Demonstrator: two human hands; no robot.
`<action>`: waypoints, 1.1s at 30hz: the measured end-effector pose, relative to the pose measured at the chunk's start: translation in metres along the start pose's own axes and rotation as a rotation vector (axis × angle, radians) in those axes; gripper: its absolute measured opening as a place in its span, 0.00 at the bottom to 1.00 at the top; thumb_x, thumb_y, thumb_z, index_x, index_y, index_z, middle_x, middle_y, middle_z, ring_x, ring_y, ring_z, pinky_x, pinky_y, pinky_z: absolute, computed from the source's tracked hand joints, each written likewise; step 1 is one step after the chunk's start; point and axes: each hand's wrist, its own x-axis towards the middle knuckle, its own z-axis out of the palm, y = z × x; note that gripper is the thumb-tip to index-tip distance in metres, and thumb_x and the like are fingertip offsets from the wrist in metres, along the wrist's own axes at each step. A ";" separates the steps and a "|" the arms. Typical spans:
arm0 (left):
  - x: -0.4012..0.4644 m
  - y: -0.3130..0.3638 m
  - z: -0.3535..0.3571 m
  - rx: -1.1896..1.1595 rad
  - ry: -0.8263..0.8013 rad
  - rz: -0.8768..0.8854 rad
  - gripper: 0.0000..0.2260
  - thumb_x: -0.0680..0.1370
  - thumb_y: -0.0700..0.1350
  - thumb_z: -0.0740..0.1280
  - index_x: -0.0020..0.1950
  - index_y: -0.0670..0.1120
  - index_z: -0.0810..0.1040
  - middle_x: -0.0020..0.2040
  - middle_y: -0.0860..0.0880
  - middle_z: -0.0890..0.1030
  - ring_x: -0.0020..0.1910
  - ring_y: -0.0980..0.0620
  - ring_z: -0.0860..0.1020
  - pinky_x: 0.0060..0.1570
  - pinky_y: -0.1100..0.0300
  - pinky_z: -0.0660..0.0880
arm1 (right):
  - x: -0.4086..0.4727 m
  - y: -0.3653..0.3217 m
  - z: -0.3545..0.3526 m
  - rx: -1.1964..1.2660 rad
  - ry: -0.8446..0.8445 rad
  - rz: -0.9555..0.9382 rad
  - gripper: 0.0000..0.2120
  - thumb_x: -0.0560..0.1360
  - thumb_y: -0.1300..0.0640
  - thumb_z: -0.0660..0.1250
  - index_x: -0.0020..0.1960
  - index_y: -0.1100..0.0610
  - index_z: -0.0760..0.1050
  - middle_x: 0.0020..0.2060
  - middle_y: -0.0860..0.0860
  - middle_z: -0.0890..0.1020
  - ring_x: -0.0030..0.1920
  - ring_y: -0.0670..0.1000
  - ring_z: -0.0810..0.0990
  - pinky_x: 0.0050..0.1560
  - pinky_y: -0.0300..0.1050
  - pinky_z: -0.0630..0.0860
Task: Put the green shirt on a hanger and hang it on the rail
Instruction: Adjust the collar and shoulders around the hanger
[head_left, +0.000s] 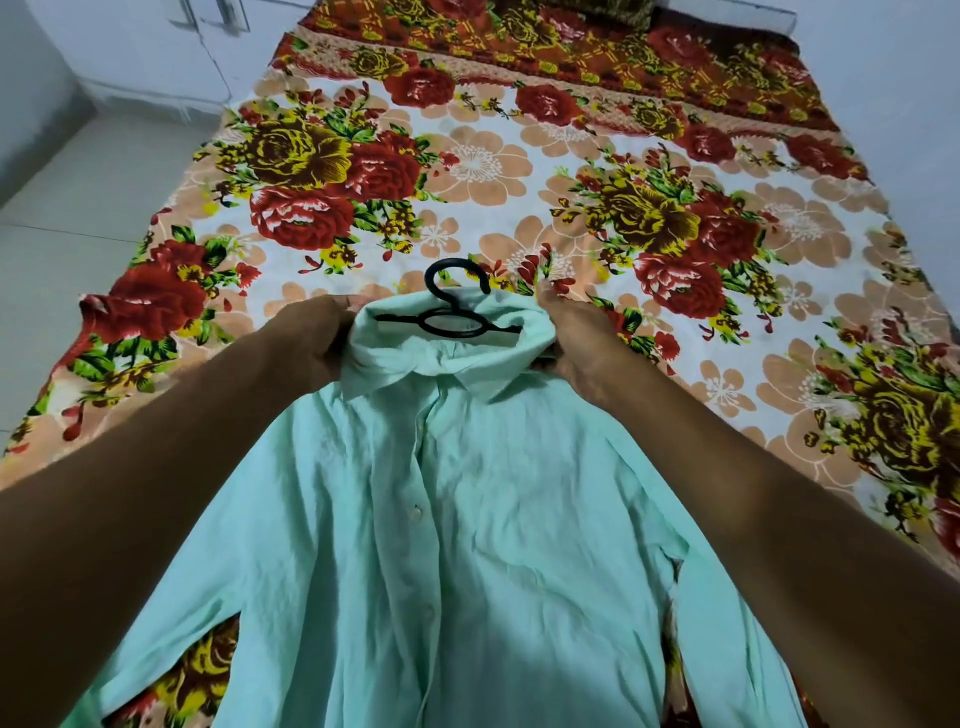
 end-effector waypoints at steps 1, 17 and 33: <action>0.000 -0.002 0.000 0.045 0.017 0.028 0.14 0.84 0.37 0.57 0.49 0.44 0.82 0.46 0.47 0.84 0.39 0.51 0.83 0.39 0.57 0.83 | 0.000 0.001 0.000 -0.138 0.048 -0.052 0.20 0.81 0.40 0.63 0.44 0.56 0.79 0.46 0.58 0.84 0.47 0.57 0.83 0.57 0.66 0.80; -0.012 0.004 -0.031 0.316 -0.262 0.344 0.26 0.74 0.53 0.76 0.72 0.54 0.75 0.59 0.46 0.83 0.58 0.48 0.83 0.60 0.51 0.79 | 0.013 0.027 -0.001 -0.778 -0.095 -0.642 0.22 0.77 0.41 0.67 0.68 0.49 0.76 0.57 0.51 0.84 0.59 0.52 0.81 0.61 0.60 0.76; 0.006 -0.004 -0.024 0.809 -0.019 0.904 0.15 0.71 0.55 0.78 0.43 0.43 0.84 0.35 0.53 0.82 0.35 0.55 0.76 0.38 0.56 0.72 | 0.015 0.028 -0.015 -0.623 -0.091 -0.736 0.10 0.76 0.53 0.75 0.48 0.61 0.84 0.40 0.59 0.82 0.42 0.56 0.79 0.43 0.52 0.78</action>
